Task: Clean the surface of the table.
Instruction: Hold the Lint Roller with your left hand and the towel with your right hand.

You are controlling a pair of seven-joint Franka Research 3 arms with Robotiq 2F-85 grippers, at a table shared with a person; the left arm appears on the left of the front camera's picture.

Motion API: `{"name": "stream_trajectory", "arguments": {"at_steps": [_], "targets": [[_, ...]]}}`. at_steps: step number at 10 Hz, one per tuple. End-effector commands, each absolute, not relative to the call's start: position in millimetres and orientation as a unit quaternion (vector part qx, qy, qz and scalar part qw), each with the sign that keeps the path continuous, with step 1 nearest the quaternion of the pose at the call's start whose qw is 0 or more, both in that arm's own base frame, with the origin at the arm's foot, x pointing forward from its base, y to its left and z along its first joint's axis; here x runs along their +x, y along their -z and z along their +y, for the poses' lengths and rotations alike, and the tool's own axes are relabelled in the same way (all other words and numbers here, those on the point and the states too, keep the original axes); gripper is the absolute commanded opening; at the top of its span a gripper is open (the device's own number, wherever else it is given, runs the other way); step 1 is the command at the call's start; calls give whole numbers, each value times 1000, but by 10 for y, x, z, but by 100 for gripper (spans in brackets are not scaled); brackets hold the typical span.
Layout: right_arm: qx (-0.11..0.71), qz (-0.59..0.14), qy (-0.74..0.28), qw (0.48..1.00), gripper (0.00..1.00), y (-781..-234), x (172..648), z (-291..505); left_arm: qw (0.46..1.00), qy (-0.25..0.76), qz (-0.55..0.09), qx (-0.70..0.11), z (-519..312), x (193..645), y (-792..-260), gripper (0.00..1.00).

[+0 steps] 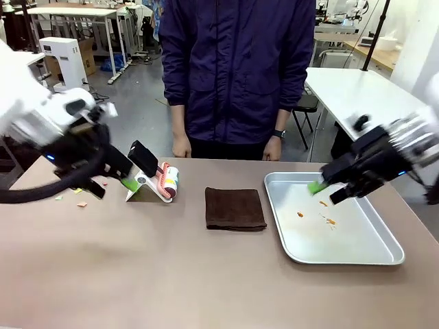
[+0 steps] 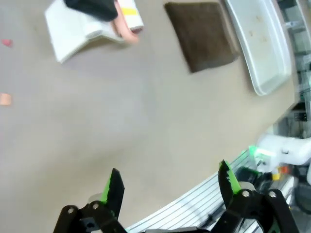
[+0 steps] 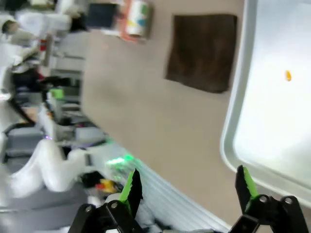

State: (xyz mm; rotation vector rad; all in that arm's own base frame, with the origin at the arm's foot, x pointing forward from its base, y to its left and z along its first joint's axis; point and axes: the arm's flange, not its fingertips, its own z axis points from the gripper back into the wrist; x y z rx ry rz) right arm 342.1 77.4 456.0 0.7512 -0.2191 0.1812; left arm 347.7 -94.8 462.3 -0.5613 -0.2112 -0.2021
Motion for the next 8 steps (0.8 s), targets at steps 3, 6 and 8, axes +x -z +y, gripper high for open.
{"name": "stream_trajectory", "arguments": {"at_steps": [3,6,8], "targets": [[546,-150,40,824,100,-4189,2862,-612,898,-34,-158,-408,811,3523,-4570,100],[604,-204,132,759,100,-4000,2559,-1448,814,-117,-232,-519,1313,3365,-4458,100],[638,-217,178,717,100,-3793,2442,-1835,771,-163,-270,-554,1236,3213,-4344,100]]}}
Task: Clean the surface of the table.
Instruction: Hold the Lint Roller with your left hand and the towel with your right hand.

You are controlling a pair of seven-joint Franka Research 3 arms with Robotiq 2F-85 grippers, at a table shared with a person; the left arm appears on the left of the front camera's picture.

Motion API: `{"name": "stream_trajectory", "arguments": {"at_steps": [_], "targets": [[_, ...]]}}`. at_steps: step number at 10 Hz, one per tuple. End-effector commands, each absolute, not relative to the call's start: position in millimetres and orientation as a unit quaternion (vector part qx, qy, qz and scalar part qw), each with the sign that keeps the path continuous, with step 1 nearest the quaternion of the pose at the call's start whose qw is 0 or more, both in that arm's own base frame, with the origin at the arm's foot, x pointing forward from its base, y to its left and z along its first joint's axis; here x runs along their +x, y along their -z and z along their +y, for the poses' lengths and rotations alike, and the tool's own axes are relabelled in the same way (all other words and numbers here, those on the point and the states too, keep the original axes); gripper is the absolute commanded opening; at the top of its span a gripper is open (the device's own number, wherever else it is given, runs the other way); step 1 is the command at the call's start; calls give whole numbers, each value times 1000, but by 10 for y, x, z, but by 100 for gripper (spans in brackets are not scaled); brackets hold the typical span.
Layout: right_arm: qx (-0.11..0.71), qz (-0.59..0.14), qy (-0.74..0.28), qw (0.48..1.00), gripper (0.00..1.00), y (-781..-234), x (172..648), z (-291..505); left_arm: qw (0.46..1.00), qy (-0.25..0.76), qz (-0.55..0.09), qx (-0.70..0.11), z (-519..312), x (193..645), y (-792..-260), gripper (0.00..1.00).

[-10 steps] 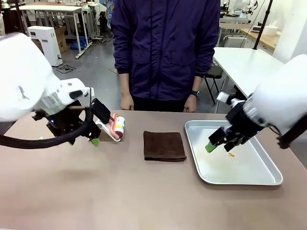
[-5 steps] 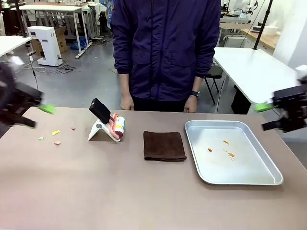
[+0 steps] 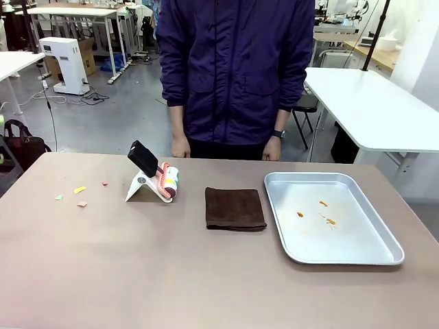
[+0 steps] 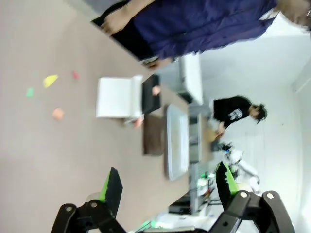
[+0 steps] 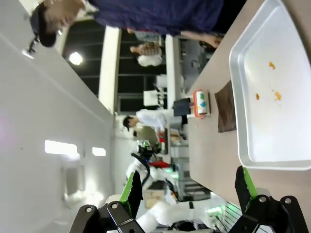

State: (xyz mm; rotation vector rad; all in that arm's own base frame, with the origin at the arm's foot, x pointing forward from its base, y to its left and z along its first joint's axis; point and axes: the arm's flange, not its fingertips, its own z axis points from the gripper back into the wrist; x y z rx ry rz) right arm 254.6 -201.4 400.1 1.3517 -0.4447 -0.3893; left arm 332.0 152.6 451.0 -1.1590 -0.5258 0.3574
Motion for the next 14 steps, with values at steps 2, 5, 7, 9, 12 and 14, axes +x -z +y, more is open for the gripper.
{"name": "stream_trajectory", "arguments": {"at_steps": [2,5,7,9,12,14], "targets": [[638,-235,207,704,100,-3729,2347,-2016,762,-192,-278,-552,1001,3135,-4302,100],[634,-214,212,712,100,-3762,2391,-2215,763,-192,-262,-559,1409,3478,-4535,100],[634,-214,212,712,100,-3762,2391,-2215,763,-192,-262,-559,1409,3478,-4535,100],[634,-214,212,712,100,-3762,2391,-2215,763,-192,-262,-559,1409,3478,-4535,100],[556,-216,188,781,100,-3996,2581,-1713,791,-184,-259,-523,1287,3613,-4742,100],[497,-204,109,836,100,-4278,2857,-1113,820,-164,-230,-497,1055,3939,-4916,100]]}}
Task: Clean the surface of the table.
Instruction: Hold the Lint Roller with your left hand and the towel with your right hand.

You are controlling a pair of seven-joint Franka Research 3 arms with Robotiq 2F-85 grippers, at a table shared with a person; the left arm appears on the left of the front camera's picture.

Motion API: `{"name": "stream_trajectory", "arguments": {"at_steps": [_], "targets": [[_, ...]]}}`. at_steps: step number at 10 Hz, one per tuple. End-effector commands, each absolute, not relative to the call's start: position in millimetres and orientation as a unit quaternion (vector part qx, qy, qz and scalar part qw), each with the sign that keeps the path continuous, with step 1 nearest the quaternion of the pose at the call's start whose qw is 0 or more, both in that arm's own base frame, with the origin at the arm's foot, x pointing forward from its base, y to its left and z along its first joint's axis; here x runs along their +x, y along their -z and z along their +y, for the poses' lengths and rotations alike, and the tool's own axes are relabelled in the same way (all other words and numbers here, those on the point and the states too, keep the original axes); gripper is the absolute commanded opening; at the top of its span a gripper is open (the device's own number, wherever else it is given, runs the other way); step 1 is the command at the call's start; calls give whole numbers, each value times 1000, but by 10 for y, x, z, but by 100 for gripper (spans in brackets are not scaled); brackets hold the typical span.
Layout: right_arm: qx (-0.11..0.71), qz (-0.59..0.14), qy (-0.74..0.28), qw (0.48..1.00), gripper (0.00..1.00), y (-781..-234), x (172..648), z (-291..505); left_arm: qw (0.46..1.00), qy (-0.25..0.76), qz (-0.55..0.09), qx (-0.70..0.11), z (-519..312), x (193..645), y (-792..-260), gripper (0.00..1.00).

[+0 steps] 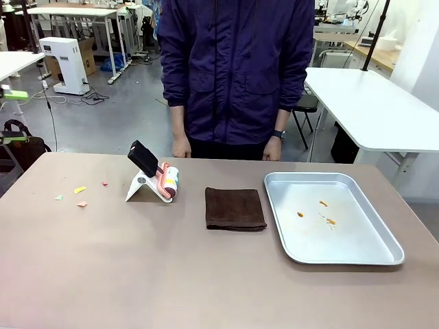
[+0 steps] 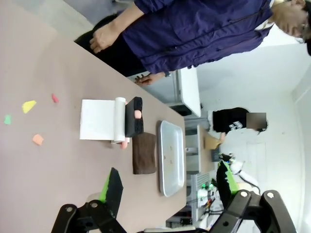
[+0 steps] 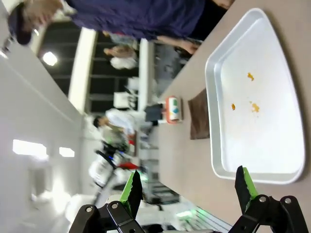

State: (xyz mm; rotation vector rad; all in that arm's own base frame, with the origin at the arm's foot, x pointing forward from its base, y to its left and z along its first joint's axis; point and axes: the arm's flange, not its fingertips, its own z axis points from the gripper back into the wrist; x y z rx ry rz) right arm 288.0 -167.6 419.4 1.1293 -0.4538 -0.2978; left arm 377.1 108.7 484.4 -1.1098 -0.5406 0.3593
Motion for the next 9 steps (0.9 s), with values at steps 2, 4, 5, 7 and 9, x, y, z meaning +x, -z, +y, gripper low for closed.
{"name": "stream_trajectory", "arguments": {"at_steps": [2,4,5,7,9], "targets": [[428,-176,58,885,100,-4385,3206,-444,862,-155,-203,-438,692,4291,-4936,100],[376,-170,-19,911,100,-4424,3554,400,880,-131,-180,-420,294,4628,-4884,100],[344,-163,-48,923,100,-4379,3652,799,892,-134,-176,-394,133,4750,-4837,100],[304,-159,-47,938,100,-4257,3796,1401,908,-134,-153,-365,-106,4937,-4704,100],[262,-160,-48,950,100,-4003,3791,1883,923,-123,-128,-342,-281,5058,-4535,100]]}}
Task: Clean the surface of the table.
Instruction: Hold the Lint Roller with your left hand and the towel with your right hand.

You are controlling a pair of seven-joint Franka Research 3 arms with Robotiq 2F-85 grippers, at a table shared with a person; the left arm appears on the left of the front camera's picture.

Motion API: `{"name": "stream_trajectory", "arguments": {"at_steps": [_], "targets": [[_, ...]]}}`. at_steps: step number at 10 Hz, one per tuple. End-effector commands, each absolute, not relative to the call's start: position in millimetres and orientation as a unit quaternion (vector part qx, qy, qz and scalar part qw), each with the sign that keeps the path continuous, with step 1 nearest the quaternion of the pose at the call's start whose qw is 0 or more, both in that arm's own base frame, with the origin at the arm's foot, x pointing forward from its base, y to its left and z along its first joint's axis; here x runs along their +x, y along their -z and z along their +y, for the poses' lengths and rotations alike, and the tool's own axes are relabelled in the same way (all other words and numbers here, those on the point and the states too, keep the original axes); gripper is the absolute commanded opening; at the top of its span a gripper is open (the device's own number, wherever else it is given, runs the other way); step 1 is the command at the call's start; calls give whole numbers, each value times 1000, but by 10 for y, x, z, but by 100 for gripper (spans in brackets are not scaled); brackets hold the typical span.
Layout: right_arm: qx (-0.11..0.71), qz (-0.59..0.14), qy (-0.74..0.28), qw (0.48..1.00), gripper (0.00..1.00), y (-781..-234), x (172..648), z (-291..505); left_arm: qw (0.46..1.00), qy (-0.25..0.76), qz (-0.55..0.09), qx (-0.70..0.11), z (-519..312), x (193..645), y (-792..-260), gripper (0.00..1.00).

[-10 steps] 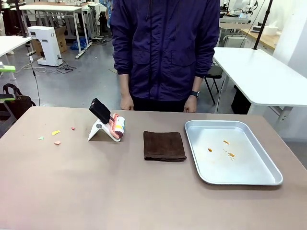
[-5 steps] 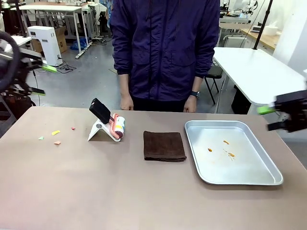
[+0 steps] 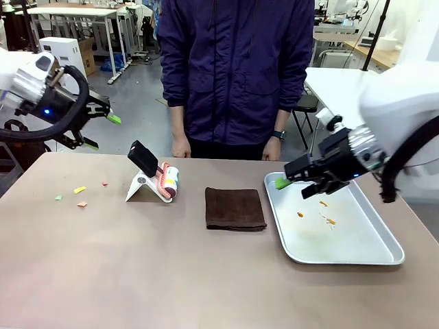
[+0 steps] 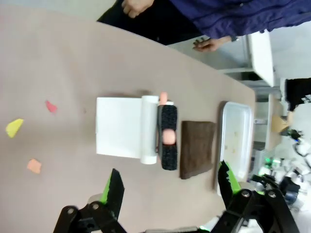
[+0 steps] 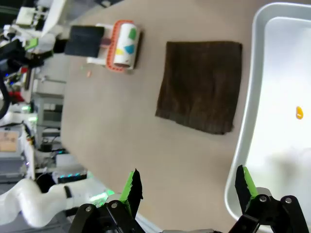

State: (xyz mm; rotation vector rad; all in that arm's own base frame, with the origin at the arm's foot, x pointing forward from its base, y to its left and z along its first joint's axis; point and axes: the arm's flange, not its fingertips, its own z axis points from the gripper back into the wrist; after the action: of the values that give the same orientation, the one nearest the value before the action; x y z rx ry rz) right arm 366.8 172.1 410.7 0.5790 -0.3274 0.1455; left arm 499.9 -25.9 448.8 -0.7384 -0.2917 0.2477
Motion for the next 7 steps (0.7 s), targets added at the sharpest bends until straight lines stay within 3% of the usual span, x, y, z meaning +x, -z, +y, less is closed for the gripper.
{"name": "stream_trajectory", "arguments": {"at_steps": [1,5,7], "targets": [[257,-160,-49,952,100,-3894,3753,2015,927,-117,-118,-337,-323,5094,-4472,100],[280,-172,-23,944,100,-3843,3646,1903,926,-122,-119,-337,-308,5114,-4443,100],[260,-157,-57,951,100,-3747,3667,2057,926,-112,-122,-340,-314,5100,-4377,100]]}}
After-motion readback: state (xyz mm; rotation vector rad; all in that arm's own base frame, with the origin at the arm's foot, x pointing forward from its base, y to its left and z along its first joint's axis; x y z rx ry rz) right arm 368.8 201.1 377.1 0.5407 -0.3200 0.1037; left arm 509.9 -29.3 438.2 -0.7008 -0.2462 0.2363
